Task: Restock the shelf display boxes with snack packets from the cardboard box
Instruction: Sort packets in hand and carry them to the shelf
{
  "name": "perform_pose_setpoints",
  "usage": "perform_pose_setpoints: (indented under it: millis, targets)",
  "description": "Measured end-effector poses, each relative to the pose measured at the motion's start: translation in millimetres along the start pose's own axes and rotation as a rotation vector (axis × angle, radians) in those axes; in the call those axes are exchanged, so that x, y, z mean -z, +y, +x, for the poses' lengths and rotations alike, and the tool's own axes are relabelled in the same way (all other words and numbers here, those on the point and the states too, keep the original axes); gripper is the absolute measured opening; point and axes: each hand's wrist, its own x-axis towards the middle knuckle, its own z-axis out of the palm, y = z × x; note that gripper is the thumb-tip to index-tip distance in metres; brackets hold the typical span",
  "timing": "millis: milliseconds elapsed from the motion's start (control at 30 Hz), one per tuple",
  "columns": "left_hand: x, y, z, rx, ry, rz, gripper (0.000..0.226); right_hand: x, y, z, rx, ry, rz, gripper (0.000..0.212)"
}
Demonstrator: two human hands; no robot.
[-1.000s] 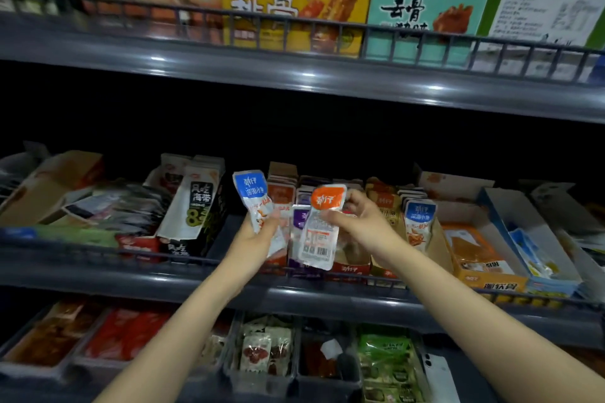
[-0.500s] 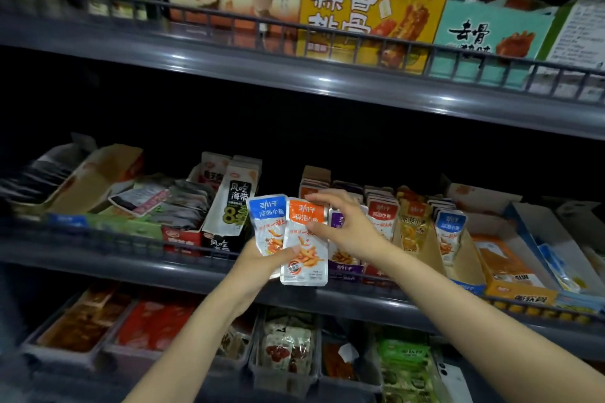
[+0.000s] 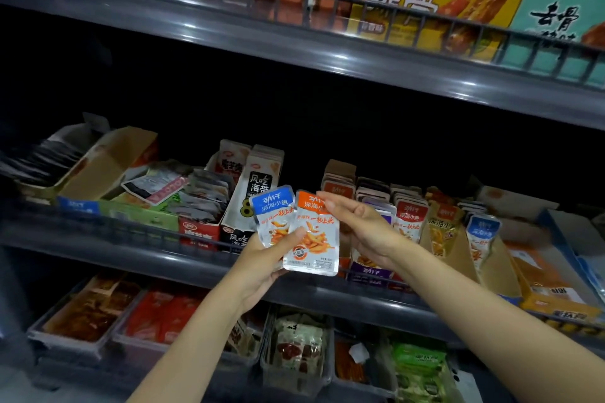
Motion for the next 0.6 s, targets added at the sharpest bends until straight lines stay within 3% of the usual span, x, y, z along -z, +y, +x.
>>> perform_pose_setpoints:
  millis: [200,367,467,600]
  targets:
    - [5.4,-3.5,13.8,0.021,-0.030,-0.019,0.029,11.8,3.7,12.5,-0.016,-0.032,0.092,0.031]
    - [2.3,-1.5,36.2,-0.049,-0.031,0.178,0.031,28.6,-15.9,24.1,0.084,-0.040,-0.246,0.047]
    - [-3.1,5.1,49.6,-0.108,-0.048,0.290,0.020,41.5,-31.4,33.8,0.131,-0.026,-0.396,0.044]
    - [0.2,3.0,70.5,-0.188,0.140,0.348,0.016,61.0,-54.7,47.8,0.250,0.112,-0.426,0.039]
